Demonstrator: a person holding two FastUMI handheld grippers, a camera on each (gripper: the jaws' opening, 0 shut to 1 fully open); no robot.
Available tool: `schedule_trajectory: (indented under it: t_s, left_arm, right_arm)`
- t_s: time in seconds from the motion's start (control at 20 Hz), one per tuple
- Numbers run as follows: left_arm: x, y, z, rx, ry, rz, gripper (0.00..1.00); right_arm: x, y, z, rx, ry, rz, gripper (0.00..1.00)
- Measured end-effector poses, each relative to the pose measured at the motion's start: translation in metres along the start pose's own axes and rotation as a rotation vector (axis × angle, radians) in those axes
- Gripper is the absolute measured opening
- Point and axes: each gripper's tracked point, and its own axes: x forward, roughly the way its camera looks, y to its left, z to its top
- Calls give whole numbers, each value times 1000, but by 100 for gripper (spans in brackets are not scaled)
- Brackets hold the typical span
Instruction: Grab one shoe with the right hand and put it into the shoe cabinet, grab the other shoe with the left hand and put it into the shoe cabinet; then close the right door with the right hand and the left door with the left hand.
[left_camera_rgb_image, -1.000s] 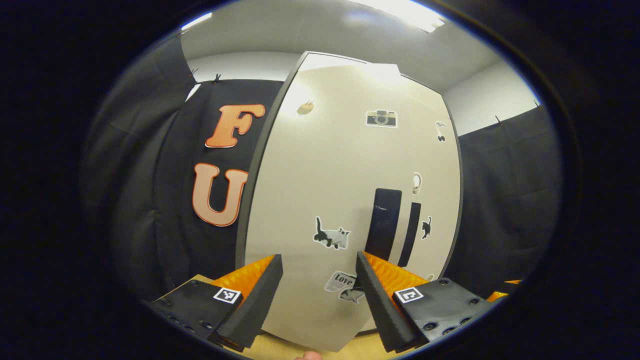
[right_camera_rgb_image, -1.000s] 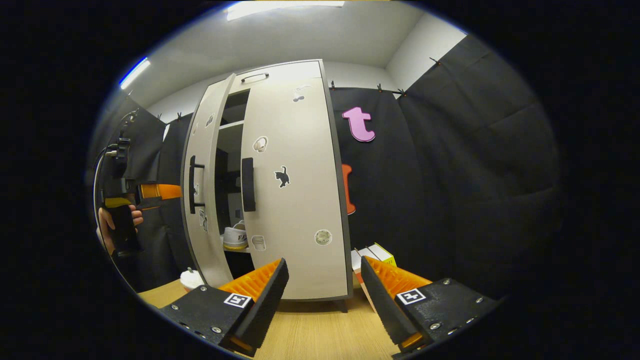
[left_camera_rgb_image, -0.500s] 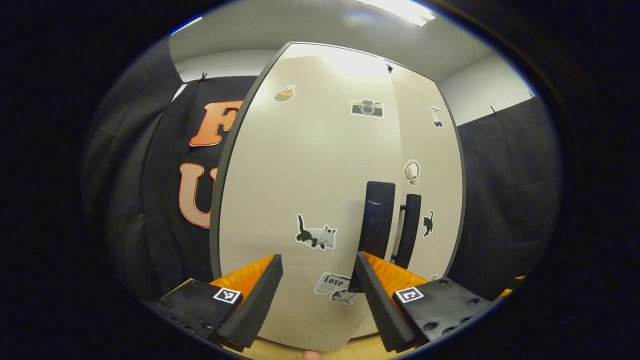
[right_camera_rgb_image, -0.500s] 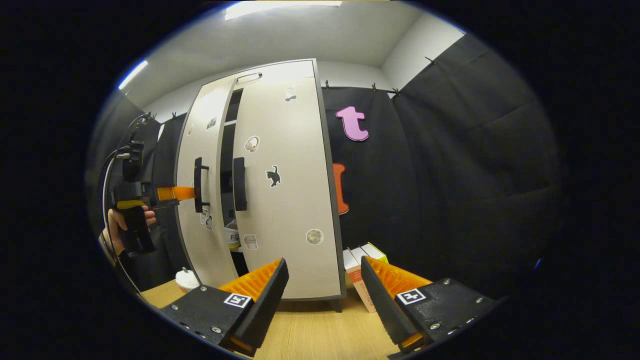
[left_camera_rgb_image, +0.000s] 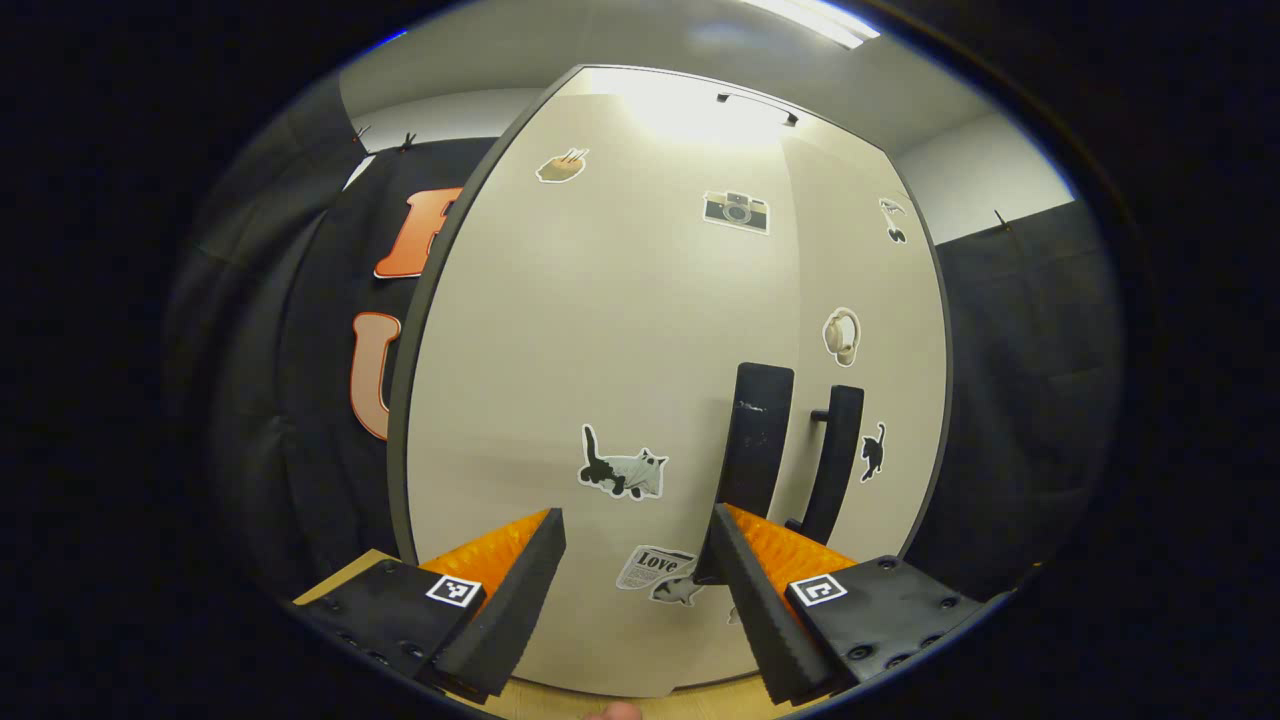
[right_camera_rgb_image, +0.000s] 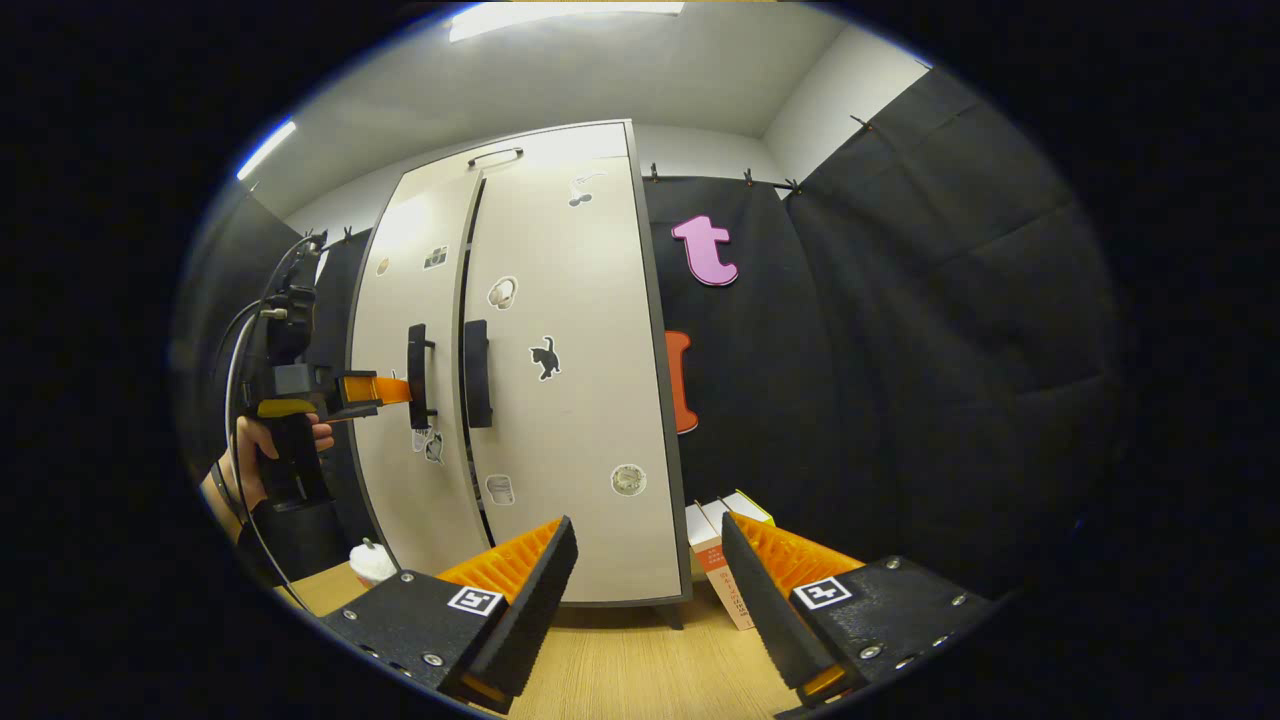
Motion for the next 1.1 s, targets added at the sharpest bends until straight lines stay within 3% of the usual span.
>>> schedule_trajectory:
  t_s: [0.45,0.5,0.8,1.1]
  left_arm:
    - [16,-1,-4,9,-10,11,93]
    - [11,1,-2,-3,-10,17,96]
    - [-56,13,26,-16,-65,49,96]
    - [-136,16,1,-2,-70,84,96]
  right_arm:
    - [-5,0,2,7,-5,-3,90]
    - [-5,1,2,10,-3,-1,90]
    - [-4,14,-3,10,6,26,90]
    - [-11,41,-14,8,35,93,90]
